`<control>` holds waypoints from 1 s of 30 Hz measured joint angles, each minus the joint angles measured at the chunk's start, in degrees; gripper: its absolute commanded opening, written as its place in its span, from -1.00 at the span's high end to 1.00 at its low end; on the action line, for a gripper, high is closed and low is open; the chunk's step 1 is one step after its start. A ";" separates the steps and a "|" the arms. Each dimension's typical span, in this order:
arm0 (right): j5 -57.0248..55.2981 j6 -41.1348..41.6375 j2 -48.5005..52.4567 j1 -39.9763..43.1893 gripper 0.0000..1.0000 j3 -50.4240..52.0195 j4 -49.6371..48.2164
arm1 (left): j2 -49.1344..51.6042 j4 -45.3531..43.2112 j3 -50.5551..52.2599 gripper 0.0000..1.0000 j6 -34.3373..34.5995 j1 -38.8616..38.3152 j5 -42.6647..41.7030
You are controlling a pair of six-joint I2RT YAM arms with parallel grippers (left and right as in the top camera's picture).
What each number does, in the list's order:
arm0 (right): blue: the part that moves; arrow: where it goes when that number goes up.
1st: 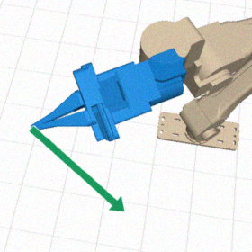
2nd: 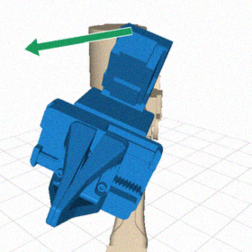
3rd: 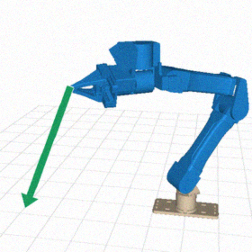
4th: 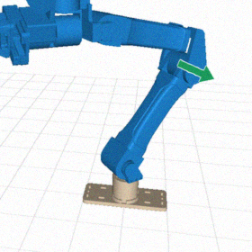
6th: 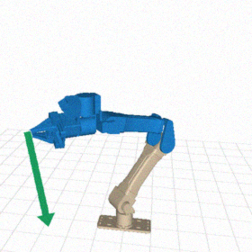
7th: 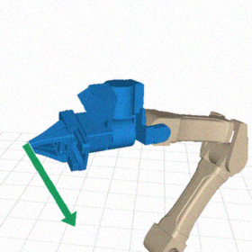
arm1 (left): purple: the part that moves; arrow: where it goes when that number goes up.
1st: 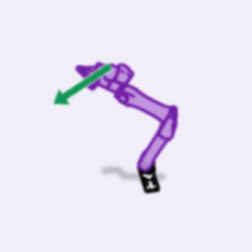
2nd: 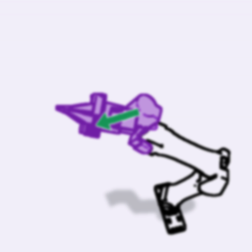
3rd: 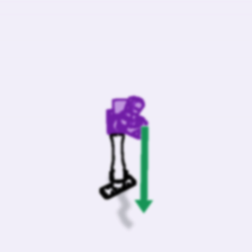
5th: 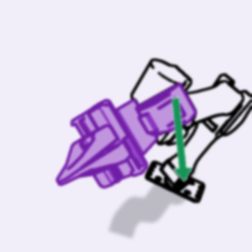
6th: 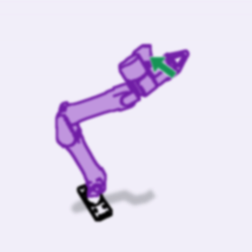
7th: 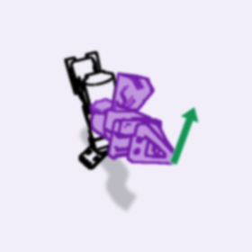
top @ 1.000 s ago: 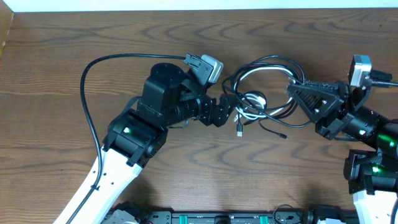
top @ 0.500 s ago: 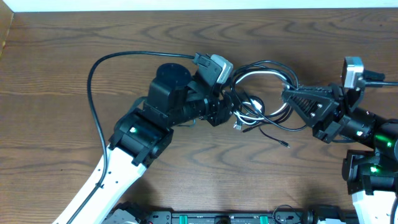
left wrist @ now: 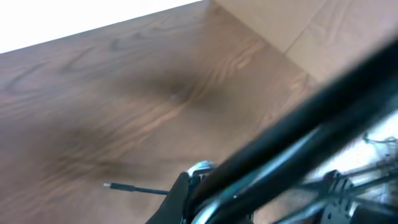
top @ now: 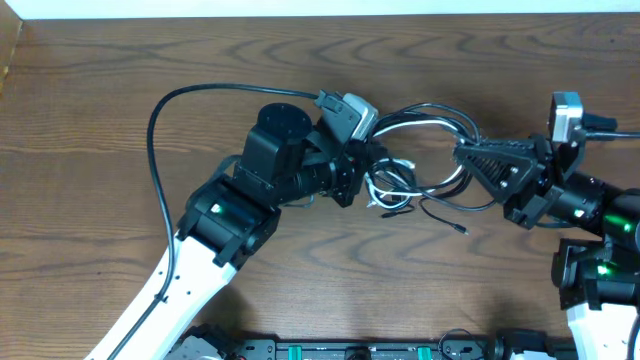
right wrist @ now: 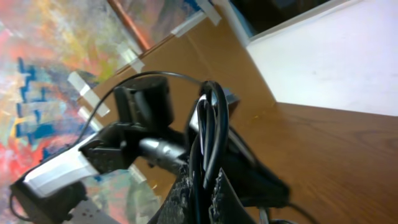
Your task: Untangle cables
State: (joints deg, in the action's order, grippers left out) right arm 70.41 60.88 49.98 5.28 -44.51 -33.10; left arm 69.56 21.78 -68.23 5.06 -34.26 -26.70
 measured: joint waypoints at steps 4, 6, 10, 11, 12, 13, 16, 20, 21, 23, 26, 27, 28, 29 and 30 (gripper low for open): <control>1.11 -1.77 1.92 3.96 0.98 0.00 0.33 | -2.49 4.52 -0.07 0.85 -0.87 0.52 3.06; 1.66 -3.08 2.99 5.84 0.98 0.00 0.57 | -4.07 6.71 -0.07 0.84 -1.53 0.70 4.72; 3.02 -5.11 4.92 8.13 0.98 0.00 3.52 | -6.99 8.26 -0.11 0.85 -2.32 0.79 8.61; 3.52 -5.73 5.35 8.52 0.98 0.00 4.52 | -7.69 8.33 -0.11 0.85 -2.38 0.79 9.53; 3.93 -6.12 5.79 8.72 0.98 0.00 5.16 | -8.26 8.35 -0.11 0.85 -2.56 0.76 10.16; 4.48 -6.58 6.32 8.85 0.98 0.00 5.68 | -8.83 8.41 -0.11 0.85 -2.95 0.76 10.69; 4.59 -7.39 7.61 9.64 0.97 0.00 5.95 | -10.12 9.31 -0.11 0.85 -3.87 0.98 12.94; 3.65 -8.09 8.70 10.69 0.65 0.00 6.03 | -10.86 9.77 -0.11 0.85 -4.31 1.75 15.87; 3.41 -8.09 8.72 10.84 0.60 0.00 6.08 | -10.86 9.84 -0.11 0.85 -4.48 1.84 16.52; 3.28 -8.26 8.70 10.91 0.43 0.00 5.99 | -10.84 9.97 -0.11 0.85 -4.79 1.92 17.03; 3.50 -8.57 8.70 10.91 0.27 0.00 5.99 | -10.84 9.92 -0.11 0.85 -4.94 1.92 17.86; 3.58 -8.63 8.70 10.91 0.23 0.00 6.01 | -10.84 9.90 -0.11 0.85 -4.94 1.92 18.05; 3.87 -8.72 8.70 10.91 0.21 0.00 6.01 | -10.84 9.88 -0.11 0.85 -4.94 1.97 18.10; 4.24 -8.76 8.70 10.91 0.15 0.00 6.05 | -10.84 9.77 -0.11 0.85 -4.96 1.97 18.12; 4.94 -8.81 8.70 10.91 0.13 0.00 6.03 | -10.84 9.75 -0.11 0.85 -4.94 1.97 18.10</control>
State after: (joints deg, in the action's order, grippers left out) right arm 75.35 52.07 58.67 16.19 -44.51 -27.07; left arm 58.72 31.53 -68.34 0.12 -32.29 -8.60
